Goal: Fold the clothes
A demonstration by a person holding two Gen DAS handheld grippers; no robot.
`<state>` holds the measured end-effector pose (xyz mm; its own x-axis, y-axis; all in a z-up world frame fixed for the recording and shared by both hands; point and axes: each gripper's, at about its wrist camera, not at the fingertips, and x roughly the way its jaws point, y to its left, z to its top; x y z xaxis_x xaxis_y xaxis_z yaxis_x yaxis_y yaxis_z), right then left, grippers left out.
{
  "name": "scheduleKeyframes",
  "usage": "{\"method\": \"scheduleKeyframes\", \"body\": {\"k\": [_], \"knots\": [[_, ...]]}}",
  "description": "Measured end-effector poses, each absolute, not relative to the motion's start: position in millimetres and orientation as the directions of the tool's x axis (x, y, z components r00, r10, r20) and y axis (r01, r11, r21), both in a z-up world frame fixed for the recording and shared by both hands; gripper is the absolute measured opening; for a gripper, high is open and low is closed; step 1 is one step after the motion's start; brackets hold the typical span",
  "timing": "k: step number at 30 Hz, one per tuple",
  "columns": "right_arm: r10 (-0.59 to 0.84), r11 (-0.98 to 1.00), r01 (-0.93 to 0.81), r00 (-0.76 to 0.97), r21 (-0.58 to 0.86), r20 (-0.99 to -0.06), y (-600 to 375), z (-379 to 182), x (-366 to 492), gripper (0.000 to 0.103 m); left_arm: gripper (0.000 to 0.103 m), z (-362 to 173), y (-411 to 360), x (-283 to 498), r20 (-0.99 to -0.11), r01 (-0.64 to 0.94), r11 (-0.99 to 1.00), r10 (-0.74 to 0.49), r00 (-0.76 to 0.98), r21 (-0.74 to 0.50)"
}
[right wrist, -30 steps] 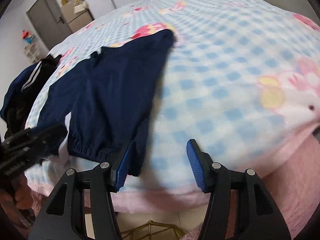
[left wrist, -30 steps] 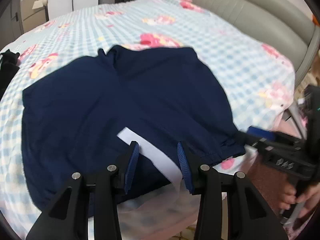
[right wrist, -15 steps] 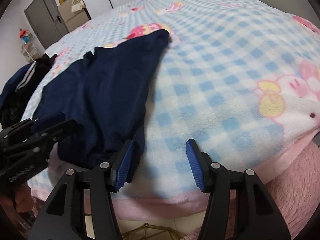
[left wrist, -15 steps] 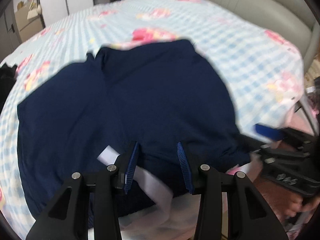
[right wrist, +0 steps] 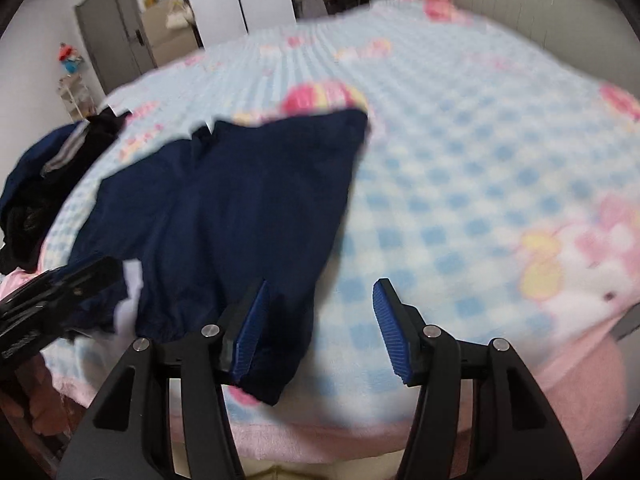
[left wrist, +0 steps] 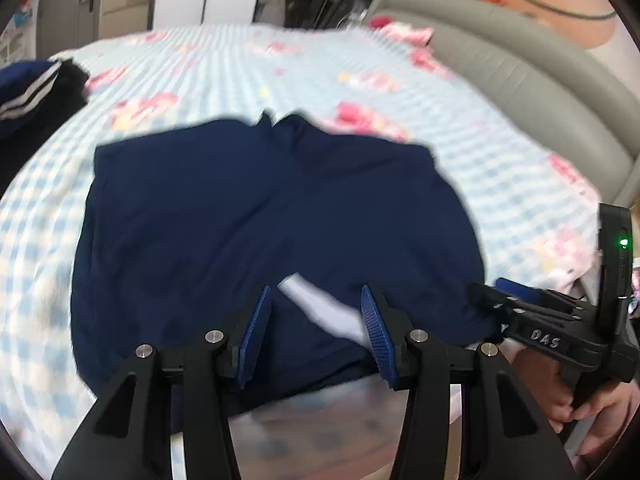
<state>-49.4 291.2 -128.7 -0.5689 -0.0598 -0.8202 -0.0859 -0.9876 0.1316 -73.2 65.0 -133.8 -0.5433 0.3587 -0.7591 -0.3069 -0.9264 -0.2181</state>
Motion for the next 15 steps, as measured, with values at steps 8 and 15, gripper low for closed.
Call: {"method": "scheduleKeyframes", "body": {"k": [8,15], "knots": [[0.05,-0.998,-0.065,-0.616,-0.012,-0.786,274.0,-106.0,-28.9,0.055,0.049,-139.9,44.6,-65.3,-0.753,-0.279,-0.915,0.399,-0.523,-0.291],[0.0,-1.0,0.025,-0.58,-0.017,-0.815,247.2,-118.4,-38.4,0.056,0.049,-144.9,-0.9,-79.8,-0.845,-0.125,-0.977,0.211,-0.492,-0.172]]}}
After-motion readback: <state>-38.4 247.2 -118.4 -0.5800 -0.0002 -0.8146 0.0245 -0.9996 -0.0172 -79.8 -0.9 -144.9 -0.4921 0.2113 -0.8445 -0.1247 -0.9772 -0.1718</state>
